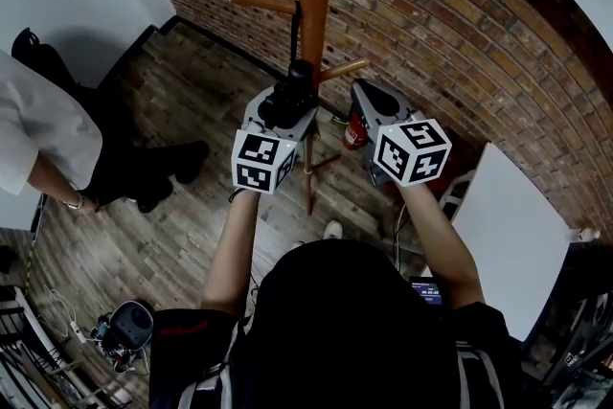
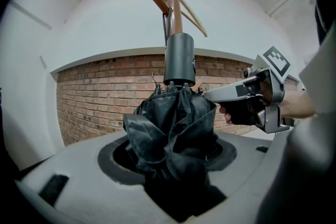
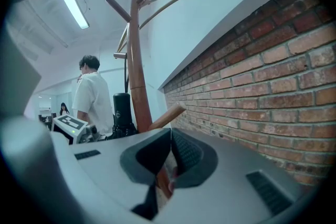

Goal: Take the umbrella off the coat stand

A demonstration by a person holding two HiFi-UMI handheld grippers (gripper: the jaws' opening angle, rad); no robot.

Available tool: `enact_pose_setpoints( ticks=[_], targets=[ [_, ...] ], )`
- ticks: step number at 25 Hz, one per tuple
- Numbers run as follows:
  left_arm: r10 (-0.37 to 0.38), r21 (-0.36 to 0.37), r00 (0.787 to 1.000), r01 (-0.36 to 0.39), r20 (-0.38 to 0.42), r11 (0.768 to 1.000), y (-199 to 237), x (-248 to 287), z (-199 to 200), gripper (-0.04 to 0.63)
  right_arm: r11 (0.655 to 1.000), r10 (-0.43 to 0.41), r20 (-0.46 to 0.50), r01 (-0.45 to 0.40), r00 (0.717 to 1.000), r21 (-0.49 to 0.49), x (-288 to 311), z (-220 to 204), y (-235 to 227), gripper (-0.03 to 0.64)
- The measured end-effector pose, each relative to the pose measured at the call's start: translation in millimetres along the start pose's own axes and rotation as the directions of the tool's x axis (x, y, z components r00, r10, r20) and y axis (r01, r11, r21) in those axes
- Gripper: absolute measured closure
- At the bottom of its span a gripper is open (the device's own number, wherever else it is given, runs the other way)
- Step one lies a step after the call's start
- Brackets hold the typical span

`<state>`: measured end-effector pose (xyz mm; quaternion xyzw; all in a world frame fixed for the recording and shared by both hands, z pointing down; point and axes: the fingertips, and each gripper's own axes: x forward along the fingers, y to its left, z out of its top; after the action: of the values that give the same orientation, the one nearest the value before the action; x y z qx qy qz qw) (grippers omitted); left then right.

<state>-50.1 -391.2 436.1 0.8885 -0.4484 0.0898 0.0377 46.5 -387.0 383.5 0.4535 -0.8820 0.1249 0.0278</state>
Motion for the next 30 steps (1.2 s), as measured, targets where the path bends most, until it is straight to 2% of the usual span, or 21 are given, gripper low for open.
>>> enact_pose_setpoints(
  ticks=[10,30],
  targets=[
    [0.004,-0.008,1.000,-0.004,0.005,1.000,-1,-3,0,0.327,1.000,-0.003,-0.002,0.003,1.000,0.001,-3,0,-3,0.588],
    [-0.019,-0.034,1.000,0.019,0.000,0.999,-5,-13,9,0.334,1.000,0.024,0.003,-0.024,1.000,0.000,-1,5,8,0.588]
  ],
)
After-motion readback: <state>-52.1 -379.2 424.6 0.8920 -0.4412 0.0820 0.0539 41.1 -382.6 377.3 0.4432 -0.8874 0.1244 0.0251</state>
